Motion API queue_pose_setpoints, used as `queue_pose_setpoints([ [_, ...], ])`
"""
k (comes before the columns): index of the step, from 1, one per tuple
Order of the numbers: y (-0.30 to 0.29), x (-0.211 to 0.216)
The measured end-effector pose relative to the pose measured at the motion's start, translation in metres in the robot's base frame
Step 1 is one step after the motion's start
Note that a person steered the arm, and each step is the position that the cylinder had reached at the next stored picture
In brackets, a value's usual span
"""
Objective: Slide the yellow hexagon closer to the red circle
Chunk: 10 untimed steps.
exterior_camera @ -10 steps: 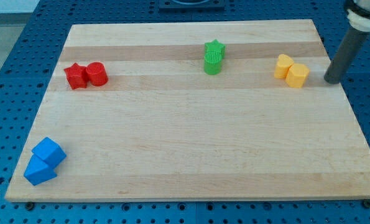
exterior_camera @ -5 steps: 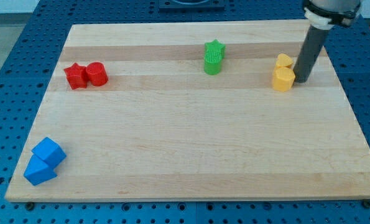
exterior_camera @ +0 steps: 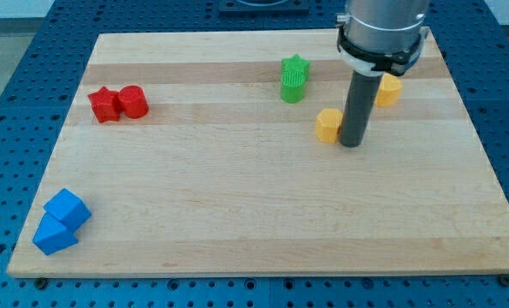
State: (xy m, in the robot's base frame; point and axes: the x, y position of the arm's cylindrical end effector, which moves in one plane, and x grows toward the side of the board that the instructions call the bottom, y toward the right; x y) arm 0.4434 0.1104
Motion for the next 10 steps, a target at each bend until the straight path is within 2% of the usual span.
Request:
queue_pose_setpoints([
  [2,-0.008,-0.028],
  [4,-0.011,-0.027],
  [7,-0.062,-0.049],
  [10,-0.053,-0.069],
])
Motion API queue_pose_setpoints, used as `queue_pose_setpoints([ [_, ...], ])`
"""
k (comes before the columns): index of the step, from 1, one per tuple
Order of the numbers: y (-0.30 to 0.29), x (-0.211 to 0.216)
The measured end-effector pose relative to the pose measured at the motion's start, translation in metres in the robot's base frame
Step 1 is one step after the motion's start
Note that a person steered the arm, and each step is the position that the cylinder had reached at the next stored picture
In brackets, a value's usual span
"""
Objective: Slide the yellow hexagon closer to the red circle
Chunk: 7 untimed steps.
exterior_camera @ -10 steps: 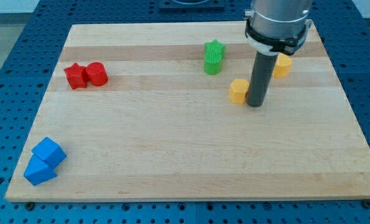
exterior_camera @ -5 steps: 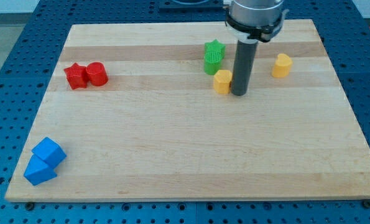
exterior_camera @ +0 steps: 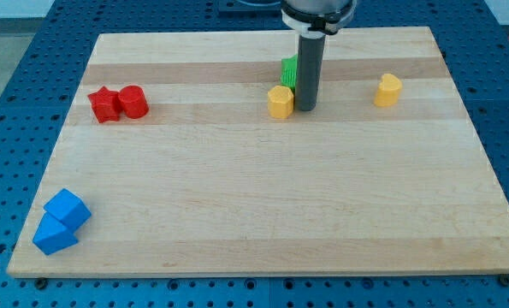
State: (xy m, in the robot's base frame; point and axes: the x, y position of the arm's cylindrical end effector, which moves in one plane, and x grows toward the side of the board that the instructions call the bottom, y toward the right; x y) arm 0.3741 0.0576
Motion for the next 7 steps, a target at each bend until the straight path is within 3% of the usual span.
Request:
queue_pose_setpoints([
  [7,-0.163,-0.002],
])
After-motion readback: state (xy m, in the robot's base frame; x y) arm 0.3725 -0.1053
